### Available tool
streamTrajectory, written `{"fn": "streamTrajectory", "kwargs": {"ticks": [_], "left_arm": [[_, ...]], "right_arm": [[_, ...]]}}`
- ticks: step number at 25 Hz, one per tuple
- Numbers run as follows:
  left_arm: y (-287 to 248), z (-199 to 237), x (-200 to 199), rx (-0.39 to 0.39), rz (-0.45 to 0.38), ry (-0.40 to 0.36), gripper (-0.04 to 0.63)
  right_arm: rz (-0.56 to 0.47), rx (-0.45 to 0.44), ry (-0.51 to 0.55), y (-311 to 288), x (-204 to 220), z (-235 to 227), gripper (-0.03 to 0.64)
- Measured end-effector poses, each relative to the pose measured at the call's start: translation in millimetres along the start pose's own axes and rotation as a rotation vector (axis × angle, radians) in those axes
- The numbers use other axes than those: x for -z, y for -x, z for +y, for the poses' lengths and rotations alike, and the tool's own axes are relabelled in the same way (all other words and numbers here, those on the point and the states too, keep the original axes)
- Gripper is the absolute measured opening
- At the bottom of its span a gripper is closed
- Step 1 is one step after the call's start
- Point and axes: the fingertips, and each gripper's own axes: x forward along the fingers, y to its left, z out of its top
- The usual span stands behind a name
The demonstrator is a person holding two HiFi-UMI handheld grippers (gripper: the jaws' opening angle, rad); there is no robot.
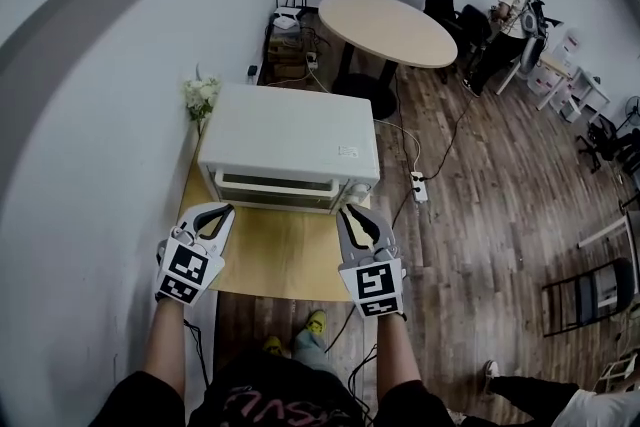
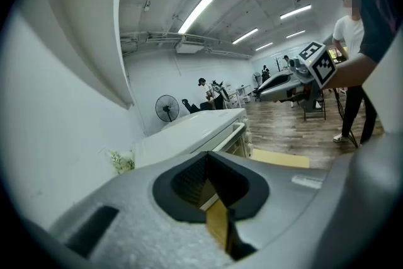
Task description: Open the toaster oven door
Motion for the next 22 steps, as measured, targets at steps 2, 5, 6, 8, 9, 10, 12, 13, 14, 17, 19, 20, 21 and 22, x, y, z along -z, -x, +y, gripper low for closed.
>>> {"fn": "streamTrajectory", "kwargs": {"ticks": [2,5,6,8,9,10,12,13,14,17,19,20,21,22], "left_arm": [[-8.7,3.0,-1.3,0.004,0.019,-0.031,0.018],[-23.7,3.4,1.6,0.031,0.060,-0.090,0.053],[-29.3,2.0,3.5,0.047,0.075,-0.106,0.071],[-40.4,-2.4,6.8,0.082,0.106,-0.143,0.104],[-45.7,-4.5,8.1,0.097,0.119,-0.165,0.118],[-50.9,-6.1,9.6,0.108,0.132,-0.186,0.124],[-60.4,-8.6,14.6,0.124,0.159,-0.225,0.129],[-64.5,-9.9,18.3,0.133,0.179,-0.247,0.129],[-67.9,-11.3,22.9,0.144,0.205,-0.274,0.132],[-74.7,-11.8,38.1,0.180,0.298,-0.382,0.143],[-79.2,-7.9,44.3,0.186,0.337,-0.442,0.152],[-81.9,-5.9,45.4,0.185,0.345,-0.455,0.152],[-84.8,-4.7,45.6,0.187,0.347,-0.457,0.152],[-87.6,-4.2,45.3,0.192,0.346,-0.455,0.152]], "right_arm": [[0.022,-0.037,0.056,-9.9,2.7,0.9,0.055],[0.057,-0.092,0.143,-24.1,7.5,4.1,0.078],[0.070,-0.113,0.167,-28.9,10.1,5.7,0.095],[0.098,-0.158,0.215,-38.3,16.9,9.5,0.132],[0.109,-0.176,0.238,-42.9,20.7,11.4,0.146],[0.120,-0.193,0.258,-47.2,24.9,13.2,0.150],[0.142,-0.225,0.291,-54.3,34.6,17.4,0.150],[0.156,-0.243,0.309,-56.9,39.7,19.5,0.152],[0.172,-0.260,0.331,-59.0,44.5,21.4,0.153],[0.211,-0.300,0.419,-66.4,53.1,24.2,0.156],[0.217,-0.316,0.457,-73.0,54.5,24.1,0.156],[0.218,-0.322,0.466,-76.2,54.9,23.2,0.156],[0.220,-0.327,0.473,-79.1,55.4,22.2,0.158],[0.223,-0.333,0.480,-81.8,56.0,21.4,0.158]]}}
